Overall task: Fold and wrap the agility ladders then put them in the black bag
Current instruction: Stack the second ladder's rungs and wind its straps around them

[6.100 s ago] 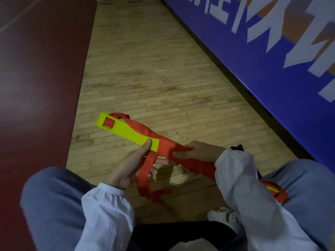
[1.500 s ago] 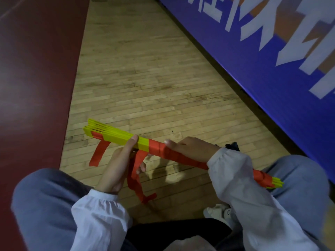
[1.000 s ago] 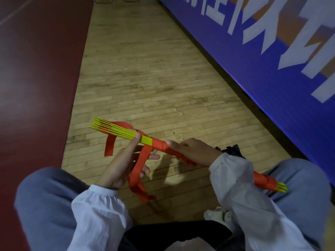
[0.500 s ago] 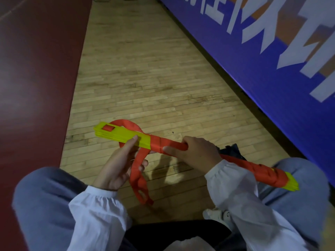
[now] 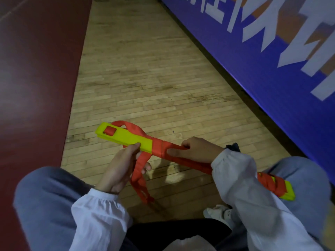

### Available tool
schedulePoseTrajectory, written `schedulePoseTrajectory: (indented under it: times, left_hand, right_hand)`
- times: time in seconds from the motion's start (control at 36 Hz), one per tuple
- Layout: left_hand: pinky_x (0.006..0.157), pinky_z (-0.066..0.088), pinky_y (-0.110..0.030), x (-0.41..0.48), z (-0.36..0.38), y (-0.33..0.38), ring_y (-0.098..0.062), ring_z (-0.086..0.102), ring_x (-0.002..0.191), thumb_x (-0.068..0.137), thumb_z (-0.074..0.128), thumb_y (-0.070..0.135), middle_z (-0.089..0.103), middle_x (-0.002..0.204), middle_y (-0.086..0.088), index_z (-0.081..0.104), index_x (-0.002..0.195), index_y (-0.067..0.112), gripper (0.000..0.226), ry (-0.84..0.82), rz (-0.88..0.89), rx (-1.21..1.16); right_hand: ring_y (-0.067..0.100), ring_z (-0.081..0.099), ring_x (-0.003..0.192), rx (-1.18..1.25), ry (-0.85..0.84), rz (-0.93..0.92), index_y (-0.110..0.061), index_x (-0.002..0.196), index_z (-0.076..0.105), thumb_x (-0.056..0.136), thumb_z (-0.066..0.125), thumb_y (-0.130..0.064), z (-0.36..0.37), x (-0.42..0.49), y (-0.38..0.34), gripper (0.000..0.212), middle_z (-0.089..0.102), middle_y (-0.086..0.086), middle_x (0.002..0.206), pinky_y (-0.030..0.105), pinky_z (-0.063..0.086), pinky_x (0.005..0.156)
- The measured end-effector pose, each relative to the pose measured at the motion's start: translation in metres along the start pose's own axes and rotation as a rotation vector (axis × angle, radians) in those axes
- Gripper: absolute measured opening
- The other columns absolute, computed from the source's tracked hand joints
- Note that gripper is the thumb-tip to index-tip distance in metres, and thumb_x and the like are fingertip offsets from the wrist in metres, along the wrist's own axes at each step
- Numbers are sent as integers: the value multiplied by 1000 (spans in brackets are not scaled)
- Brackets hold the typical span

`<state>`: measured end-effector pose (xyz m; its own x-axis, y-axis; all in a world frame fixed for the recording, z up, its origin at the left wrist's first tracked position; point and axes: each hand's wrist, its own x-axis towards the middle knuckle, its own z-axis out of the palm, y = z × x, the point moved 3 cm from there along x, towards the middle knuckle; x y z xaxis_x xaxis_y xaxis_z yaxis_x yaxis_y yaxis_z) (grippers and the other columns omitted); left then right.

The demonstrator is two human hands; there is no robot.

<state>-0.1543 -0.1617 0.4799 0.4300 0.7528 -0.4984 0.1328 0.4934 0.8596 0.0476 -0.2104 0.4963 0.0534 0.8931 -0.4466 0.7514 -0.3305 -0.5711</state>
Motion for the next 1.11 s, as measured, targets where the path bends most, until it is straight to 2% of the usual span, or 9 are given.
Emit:
schedulePoseTrajectory:
  times: [0.14, 0.22, 0.36, 0.5, 0.58, 0.69, 0.81, 0.94, 1.11]
  left_hand:
    - [41, 38, -19, -3, 0, 0, -18, 49, 37, 101, 33, 30, 61, 53, -17, 56, 93, -2, 40, -19, 37, -16]
    - [39, 39, -18, -4, 0, 1, -18, 50, 37, 101, 34, 31, 62, 54, -18, 57, 95, 1, 39, -30, 20, -38]
    - [35, 42, -18, -8, -2, 3, -21, 54, 35, 100, 36, 36, 63, 58, -19, 56, 89, 4, 40, -81, -39, -86]
    - [36, 47, -22, -8, -3, 2, -22, 60, 42, 99, 34, 39, 72, 103, -18, 58, 105, 3, 44, -188, -120, -142]
    - [36, 47, -21, -9, -3, 2, -21, 61, 42, 97, 34, 44, 72, 104, -18, 57, 113, 4, 48, -195, -157, -114]
    - [37, 47, -18, -11, -2, 8, -16, 60, 41, 96, 35, 44, 74, 95, -13, 58, 116, -2, 56, -185, -151, -85]
    - [37, 46, -18, -11, 0, 13, -14, 59, 42, 94, 39, 45, 74, 93, -11, 59, 117, -4, 58, -153, -123, -34]
    - [40, 48, -19, -7, 0, 16, -15, 61, 48, 74, 50, 57, 73, 100, -13, 61, 113, 7, 65, -98, -84, -46]
    - [40, 46, -20, -3, -1, 19, -16, 60, 49, 75, 50, 62, 73, 98, -16, 63, 108, 9, 64, -42, -50, -75]
  right_hand:
    - [21, 69, 69, 257, -362, 100, 1, 109, 64, 66, 56, -72, 2, 9, 5, 86, 73, 12, 80, 30, 56, 73]
    - [21, 68, 62, 305, -418, 119, 4, 111, 61, 67, 61, -65, 0, 10, 4, 82, 70, 11, 72, 31, 55, 67]
    - [21, 67, 59, 335, -357, 107, 2, 106, 62, 71, 63, -63, 1, 7, 1, 74, 69, 12, 71, 27, 54, 59]
    - [18, 66, 55, 373, -254, 68, -6, 99, 62, 80, 64, -55, 1, 1, -2, 53, 69, 8, 67, 27, 55, 58]
    - [17, 65, 52, 359, -166, 50, -5, 98, 61, 79, 67, -52, -1, -4, -6, 51, 69, 12, 72, 26, 54, 53]
    - [27, 71, 69, 289, -51, 52, -9, 97, 62, 75, 71, -56, -2, -7, -6, 53, 72, 13, 86, 34, 60, 63]
    - [20, 69, 75, 88, 63, 31, -20, 87, 60, 76, 63, -67, 0, -10, -8, 49, 67, -2, 79, 29, 51, 64]
    - [15, 63, 75, -22, 129, 52, -22, 86, 57, 75, 59, -72, 3, -14, -12, 51, 65, -3, 82, 32, 45, 68]
    - [12, 56, 71, -67, 146, 68, -29, 77, 45, 74, 60, -72, 8, -17, -14, 45, 58, -6, 78, 28, 38, 61]
